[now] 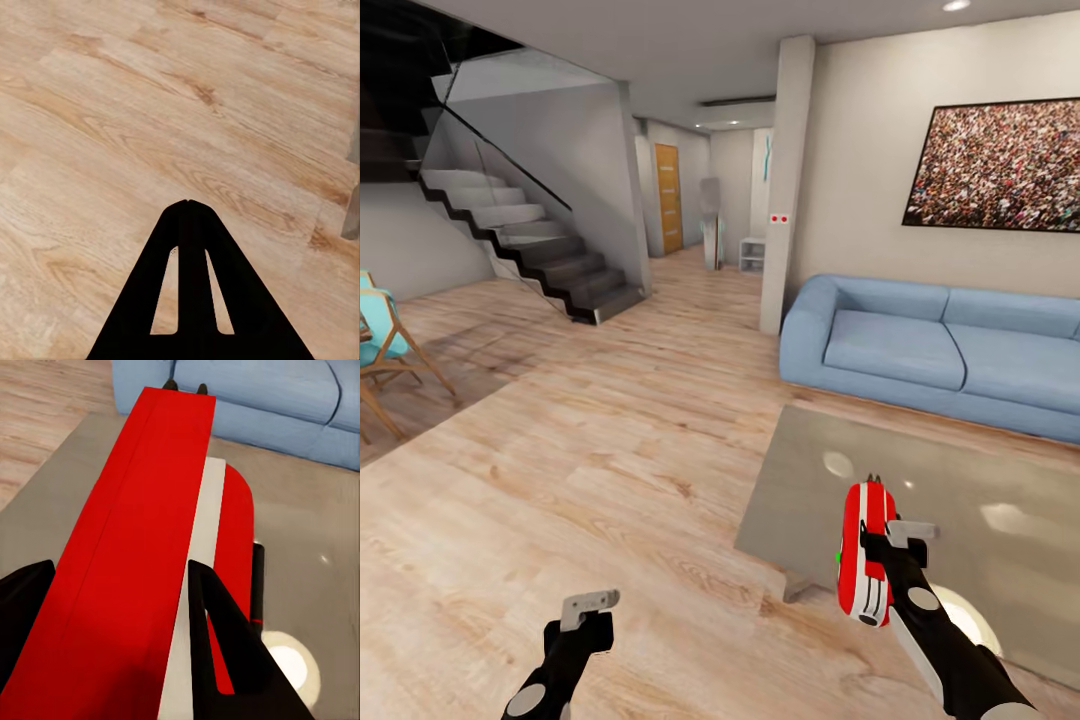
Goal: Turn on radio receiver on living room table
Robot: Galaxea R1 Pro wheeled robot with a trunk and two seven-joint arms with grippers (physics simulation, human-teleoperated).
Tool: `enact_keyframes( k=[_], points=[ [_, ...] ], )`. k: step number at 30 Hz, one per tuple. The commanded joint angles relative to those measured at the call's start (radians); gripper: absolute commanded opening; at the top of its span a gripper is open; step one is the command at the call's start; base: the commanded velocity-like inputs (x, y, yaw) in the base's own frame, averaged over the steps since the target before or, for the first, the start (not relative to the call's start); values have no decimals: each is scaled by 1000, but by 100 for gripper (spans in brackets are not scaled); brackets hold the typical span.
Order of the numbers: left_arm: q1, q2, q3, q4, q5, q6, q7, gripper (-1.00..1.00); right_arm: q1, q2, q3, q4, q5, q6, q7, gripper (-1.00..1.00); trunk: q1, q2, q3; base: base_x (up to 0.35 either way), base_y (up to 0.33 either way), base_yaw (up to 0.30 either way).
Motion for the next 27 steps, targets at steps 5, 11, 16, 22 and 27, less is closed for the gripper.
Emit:
enact_keyframes(
  k=[5,11,16,22,27],
  points=[
    [0,0,-1,12,0,-1,5,-100,0,0,0,-1,3,0,0,-100,0,0,0,336,2,0],
    [0,0,-2,14,0,-2,7,-100,0,0,0,-1,3,0,0,-100,0,0,0,324,-59,0],
    [0,0,-2,14,1,-6,5,-100,0,0,0,-1,3,0,0,-100,0,0,0,226,-191,0],
    [0,0,-2,14,3,-24,2,-100,0,0,0,-1,3,0,0,-100,0,0,0,25,-23,0],
    [0,0,-2,14,3,-25,0,-100,0,0,0,-1,3,0,0,-100,0,0,0,18,-1,0]
  ],
)
